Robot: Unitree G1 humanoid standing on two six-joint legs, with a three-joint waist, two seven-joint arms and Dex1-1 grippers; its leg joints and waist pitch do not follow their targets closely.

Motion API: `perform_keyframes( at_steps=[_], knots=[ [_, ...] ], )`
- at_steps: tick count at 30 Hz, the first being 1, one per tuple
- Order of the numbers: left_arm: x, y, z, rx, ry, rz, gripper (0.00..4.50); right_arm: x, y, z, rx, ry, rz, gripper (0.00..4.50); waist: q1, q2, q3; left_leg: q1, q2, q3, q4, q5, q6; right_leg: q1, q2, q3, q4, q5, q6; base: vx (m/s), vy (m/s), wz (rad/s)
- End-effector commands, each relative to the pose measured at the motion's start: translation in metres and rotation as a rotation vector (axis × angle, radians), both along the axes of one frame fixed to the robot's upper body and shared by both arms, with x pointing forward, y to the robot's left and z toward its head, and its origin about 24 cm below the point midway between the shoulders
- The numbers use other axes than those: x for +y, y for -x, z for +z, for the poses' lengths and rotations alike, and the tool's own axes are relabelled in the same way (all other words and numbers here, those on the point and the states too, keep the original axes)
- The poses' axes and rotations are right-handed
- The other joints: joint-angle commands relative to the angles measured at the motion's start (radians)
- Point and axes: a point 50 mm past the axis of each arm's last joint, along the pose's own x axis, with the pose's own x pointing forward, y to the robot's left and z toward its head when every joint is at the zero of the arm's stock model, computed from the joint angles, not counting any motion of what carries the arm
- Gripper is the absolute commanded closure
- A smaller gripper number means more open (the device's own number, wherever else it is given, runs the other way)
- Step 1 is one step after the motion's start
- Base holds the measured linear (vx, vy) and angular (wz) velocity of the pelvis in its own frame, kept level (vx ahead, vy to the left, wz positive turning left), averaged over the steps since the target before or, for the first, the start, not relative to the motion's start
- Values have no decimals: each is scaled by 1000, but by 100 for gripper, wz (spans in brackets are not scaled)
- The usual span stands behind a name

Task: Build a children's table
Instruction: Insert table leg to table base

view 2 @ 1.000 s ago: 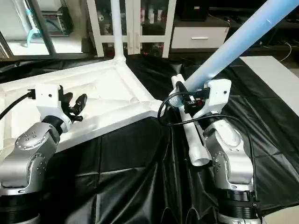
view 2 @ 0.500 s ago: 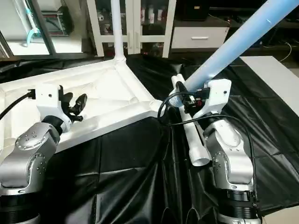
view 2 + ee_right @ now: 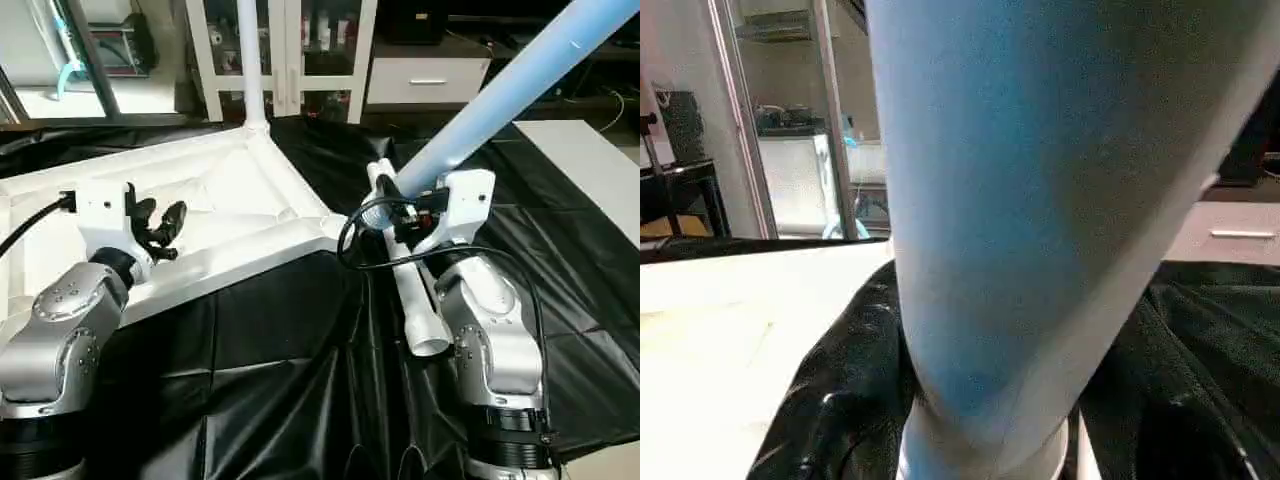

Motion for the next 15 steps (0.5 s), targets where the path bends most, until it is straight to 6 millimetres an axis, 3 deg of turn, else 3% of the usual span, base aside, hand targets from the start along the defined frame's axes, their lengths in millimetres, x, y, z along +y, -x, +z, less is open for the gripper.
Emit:
perform_keyframes(
  at_steps=[1, 6, 7, 10, 13, 15],
  knots=[
    [-1, 0, 7, -25, -9, 2, 211, -1, 0, 8, -30, 1, -5, 266, -3, -1, -61, 20, 7, 2, -66, -117, 7, 37, -37, 20, -68, 38, -174, 0, 0, 0],
    [-1, 0, 7, -25, -9, 2, 211, -1, 0, 8, -30, 1, -5, 266, -3, -1, -61, 20, 7, 1, -66, -118, 5, 37, -37, 20, -68, 36, -173, 0, 0, 0],
    [-8, 11, 4, -45, -39, -2, 211, 0, 11, -5, 50, -11, -40, 266, 0, -2, -62, 19, 6, 1, -66, -115, 5, 38, -38, 19, -67, 39, -173, 0, 0, 0],
    [-14, 19, 1, -47, -75, -2, 211, 2, 16, -14, 110, -9, -61, 266, 4, -1, -66, 18, 10, -2, -65, -57, 20, 43, -38, 17, -60, 136, -170, 0, 0, 0],
    [-15, 20, 0, -47, -78, 0, 211, 2, 16, -14, 113, -7, -62, 266, 2, -2, -57, 21, 9, 0, -72, -148, -2, 36, -39, 18, -74, 3, -162, 0, 0, 0],
    [-15, 20, 1, -48, -77, 2, 211, 3, 16, -13, 113, -7, -60, 266, -1, -2, -52, 24, 9, 0, -76, -213, -24, 29, -39, 20, -83, -106, -137, 0, 0, 0]
  ],
)
